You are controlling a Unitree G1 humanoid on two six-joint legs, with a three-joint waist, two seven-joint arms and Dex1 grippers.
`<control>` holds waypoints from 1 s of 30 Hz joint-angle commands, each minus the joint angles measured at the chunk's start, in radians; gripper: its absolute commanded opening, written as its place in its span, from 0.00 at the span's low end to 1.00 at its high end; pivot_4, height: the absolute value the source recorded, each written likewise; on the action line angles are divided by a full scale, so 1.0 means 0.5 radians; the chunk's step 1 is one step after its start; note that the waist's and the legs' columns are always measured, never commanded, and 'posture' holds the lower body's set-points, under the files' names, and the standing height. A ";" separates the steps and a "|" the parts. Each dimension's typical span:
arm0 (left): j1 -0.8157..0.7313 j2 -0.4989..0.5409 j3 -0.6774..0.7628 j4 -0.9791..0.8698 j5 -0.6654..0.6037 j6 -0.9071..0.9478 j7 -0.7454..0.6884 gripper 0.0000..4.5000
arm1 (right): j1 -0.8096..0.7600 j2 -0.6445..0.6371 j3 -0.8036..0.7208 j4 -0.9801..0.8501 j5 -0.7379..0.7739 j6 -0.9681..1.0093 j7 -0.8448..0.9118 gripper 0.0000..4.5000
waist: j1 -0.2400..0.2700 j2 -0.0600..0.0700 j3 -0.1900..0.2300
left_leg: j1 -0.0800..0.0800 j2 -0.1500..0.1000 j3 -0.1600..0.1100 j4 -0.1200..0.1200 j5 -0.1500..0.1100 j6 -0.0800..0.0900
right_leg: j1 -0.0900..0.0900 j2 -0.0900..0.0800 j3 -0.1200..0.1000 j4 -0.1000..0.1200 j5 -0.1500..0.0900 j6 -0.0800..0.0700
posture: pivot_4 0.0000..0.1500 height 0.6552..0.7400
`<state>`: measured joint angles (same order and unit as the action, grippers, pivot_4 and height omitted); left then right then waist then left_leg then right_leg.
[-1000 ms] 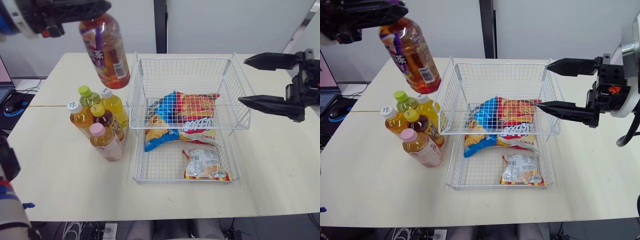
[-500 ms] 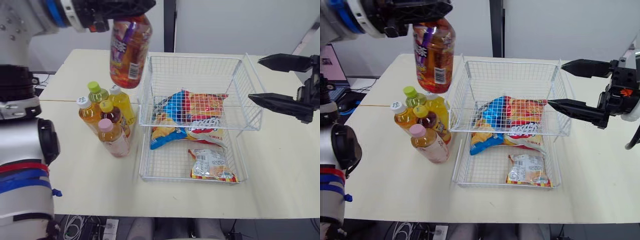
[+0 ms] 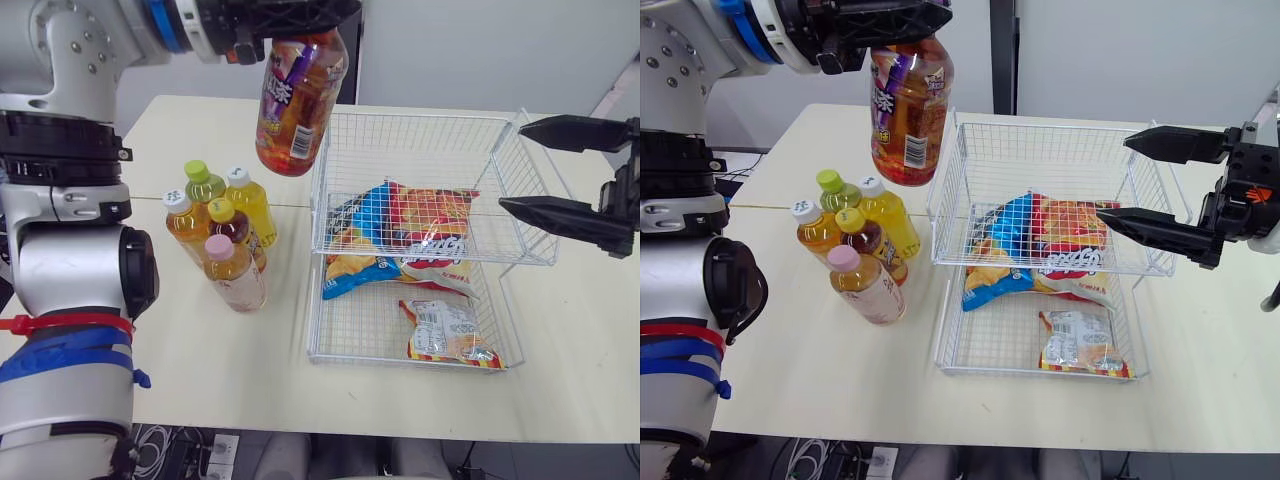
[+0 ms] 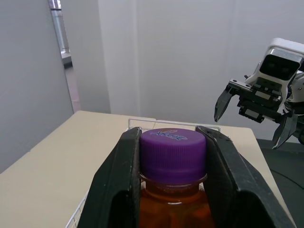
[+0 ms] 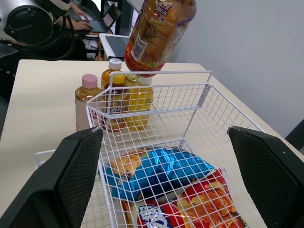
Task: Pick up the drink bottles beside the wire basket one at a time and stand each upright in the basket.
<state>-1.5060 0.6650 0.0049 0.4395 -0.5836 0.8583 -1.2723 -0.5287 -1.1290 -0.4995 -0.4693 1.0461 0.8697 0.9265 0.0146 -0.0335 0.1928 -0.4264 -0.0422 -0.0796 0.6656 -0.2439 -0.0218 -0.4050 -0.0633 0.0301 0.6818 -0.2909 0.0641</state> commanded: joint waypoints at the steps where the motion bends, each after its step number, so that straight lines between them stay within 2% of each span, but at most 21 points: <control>1: -0.075 0.030 0.047 -0.045 -0.004 -0.047 -0.046 0.30 | -0.024 -0.051 -0.068 -0.028 0.045 -0.012 -0.029 1.00 | -0.007 0.000 0.000 | 0.000 0.000 0.000 0.000 0.000 0.000 | 0.000 0.000 0.000 0.000 0.000 0.000 | 1.00 1.00; 10: 0.007 0.277 0.130 -0.174 -0.002 0.060 -0.031 0.30 | -0.049 -0.042 0.004 -0.015 0.072 -0.033 -0.032 1.00 | -0.064 0.000 0.000 | 0.000 0.002 0.001 -0.001 0.000 0.000 | -0.002 0.001 0.002 0.001 0.000 0.000 | 1.00 1.00; 20: 0.170 0.477 0.439 -0.339 -0.189 0.269 0.137 0.30 | -0.151 -0.024 0.141 0.031 0.074 -0.075 -0.006 1.00 | -0.096 0.000 0.000 | 0.001 0.004 0.003 -0.001 0.000 0.000 | -0.004 0.003 0.005 0.003 0.000 0.000 | 1.00 1.00; 25: 0.370 0.593 0.594 -0.466 -0.256 0.347 0.256 0.30 | -0.218 0.018 0.225 0.006 0.110 -0.082 -0.004 1.00 | -0.095 0.000 0.000 | 0.002 0.004 0.004 -0.001 0.000 0.000 | -0.004 0.003 0.007 0.005 0.000 0.000 | 1.00 1.00; 30: 0.742 0.806 0.940 -0.680 -0.341 0.439 0.396 0.30 | -0.286 0.116 0.327 -0.024 0.128 -0.115 0.014 1.00 | -0.106 0.000 0.000 | 0.002 0.004 0.006 -0.001 0.000 0.000 | -0.007 0.003 0.010 0.006 0.000 -0.001 | 1.00 1.00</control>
<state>-1.1493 1.0131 0.3664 0.1634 -0.7172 1.0705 -1.0953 -0.6474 -1.0785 -0.3354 -0.4648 1.0967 0.8364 0.9239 -0.0386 -0.0333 0.1927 -0.4254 -0.0399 -0.0763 0.6647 -0.2439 -0.0219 -0.4089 -0.0618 0.0357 0.6852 -0.2908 0.0638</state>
